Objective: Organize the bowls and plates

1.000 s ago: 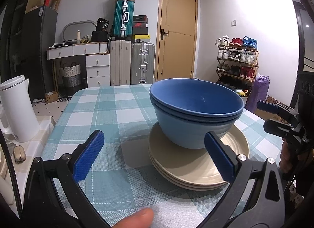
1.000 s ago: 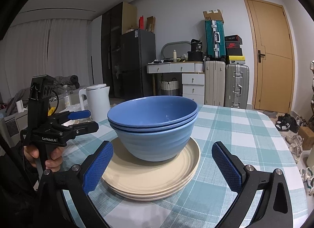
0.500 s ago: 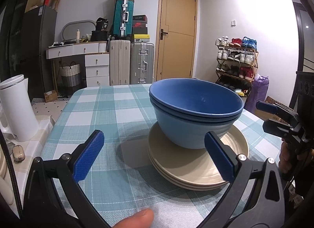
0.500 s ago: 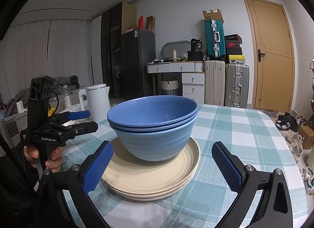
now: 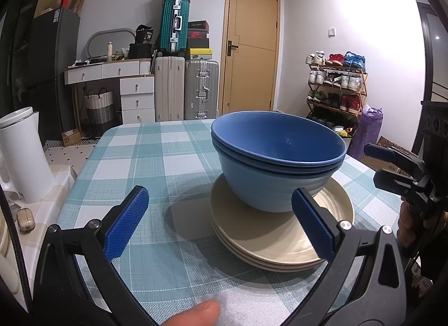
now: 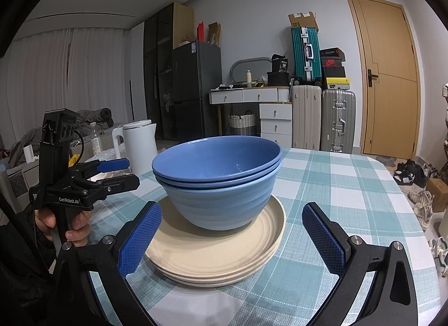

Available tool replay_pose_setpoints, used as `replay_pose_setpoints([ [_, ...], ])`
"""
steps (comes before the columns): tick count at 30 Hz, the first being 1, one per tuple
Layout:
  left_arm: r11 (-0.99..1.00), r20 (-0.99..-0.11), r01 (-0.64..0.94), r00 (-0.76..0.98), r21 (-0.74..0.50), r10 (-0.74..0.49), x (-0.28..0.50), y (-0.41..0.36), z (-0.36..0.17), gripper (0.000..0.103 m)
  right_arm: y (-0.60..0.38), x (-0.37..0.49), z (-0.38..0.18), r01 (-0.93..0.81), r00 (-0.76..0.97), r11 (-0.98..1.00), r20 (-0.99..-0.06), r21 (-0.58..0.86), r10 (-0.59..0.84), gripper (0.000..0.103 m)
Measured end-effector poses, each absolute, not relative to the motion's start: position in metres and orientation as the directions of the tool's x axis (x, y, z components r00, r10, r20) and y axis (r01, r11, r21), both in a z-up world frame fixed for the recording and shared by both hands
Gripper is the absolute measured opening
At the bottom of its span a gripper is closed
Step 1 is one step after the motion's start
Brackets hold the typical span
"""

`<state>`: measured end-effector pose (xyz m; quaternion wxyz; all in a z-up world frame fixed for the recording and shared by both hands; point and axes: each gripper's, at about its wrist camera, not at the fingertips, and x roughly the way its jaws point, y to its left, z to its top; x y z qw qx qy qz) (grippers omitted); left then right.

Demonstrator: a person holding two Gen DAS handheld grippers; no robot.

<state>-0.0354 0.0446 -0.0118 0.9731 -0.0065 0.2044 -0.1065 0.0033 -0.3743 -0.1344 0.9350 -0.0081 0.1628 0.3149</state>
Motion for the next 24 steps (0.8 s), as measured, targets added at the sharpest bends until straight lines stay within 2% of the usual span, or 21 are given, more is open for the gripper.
replay_pose_setpoints([
  [24,0.977,-0.398,0.206,0.893,-0.057,-0.211,-0.0349,0.0441,-0.0126,0.102,-0.3745,0.0041,-0.1348,-0.591,0.748,0.802,-0.312,0.088,0.586,0.102],
])
